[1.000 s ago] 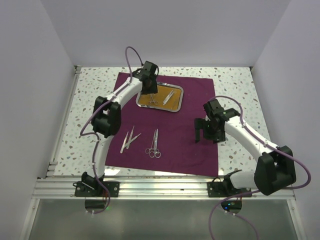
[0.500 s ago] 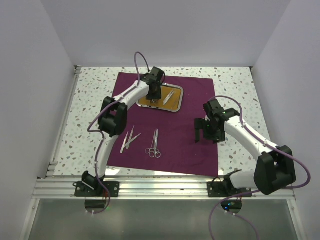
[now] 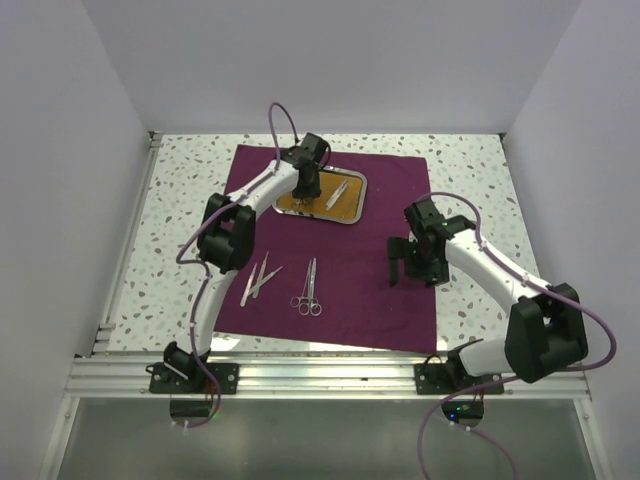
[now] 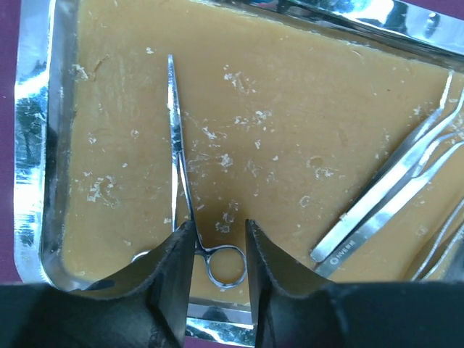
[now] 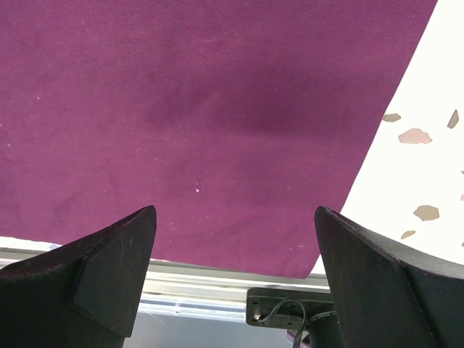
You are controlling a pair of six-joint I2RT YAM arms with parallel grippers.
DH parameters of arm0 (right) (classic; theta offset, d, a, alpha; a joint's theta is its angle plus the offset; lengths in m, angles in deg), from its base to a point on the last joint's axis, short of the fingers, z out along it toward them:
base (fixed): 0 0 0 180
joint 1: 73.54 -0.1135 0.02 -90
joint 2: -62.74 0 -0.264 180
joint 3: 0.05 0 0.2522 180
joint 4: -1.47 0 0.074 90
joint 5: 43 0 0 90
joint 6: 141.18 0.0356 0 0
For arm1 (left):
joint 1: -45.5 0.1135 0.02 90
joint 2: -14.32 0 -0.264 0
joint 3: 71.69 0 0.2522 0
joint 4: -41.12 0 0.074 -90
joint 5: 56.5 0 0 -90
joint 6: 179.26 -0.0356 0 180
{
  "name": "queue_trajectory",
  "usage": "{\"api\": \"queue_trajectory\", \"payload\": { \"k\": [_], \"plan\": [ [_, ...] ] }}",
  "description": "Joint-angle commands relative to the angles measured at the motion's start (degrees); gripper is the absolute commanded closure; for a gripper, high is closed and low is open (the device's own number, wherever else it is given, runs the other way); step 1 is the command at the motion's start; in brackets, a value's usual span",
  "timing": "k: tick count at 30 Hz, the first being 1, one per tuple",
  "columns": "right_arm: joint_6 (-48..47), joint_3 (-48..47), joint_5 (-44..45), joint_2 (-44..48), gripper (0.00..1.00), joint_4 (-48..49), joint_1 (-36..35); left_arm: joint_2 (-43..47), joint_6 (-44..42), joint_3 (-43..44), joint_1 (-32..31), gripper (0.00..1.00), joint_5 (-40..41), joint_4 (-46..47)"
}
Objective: Open and lay out the surgical kit
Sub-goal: Pick up the medical item from the container.
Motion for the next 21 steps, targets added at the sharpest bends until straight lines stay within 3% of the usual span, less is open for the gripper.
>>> {"api": "queue_trajectory", "payload": {
  "k": [1,5,15,19,21],
  "plan": [
    [-1.25,-1.48,-0.32,-0.62,0.06,1.17,0.2,-2.03,0.59,-0.04,0.3,0.65,-0.78,-1.93],
    [-1.43,-1.31,-0.14,-0.98,0.06,1.26,0.12,-2.29,1.29,-3.38,0.3,0.72,-0.26,-1.48],
    [-1.87,-1.13,-0.14,-1.24,0.06,1.35,0.21,-0.63,2.7,-4.52,0.83,0.6,3.87,-1.84],
    [-2.13,-1.31,-0.14,-1.5,0.06,1.26,0.12,-2.55,3.23,-3.74,1.53,0.78,1.95,-2.71],
    [-2.31,-1.57,-0.14,-1.68,0.06,1.17,0.2,-4.04,3.93,-3.56,1.62,0.79,1.59,-4.12]
  ]
}}
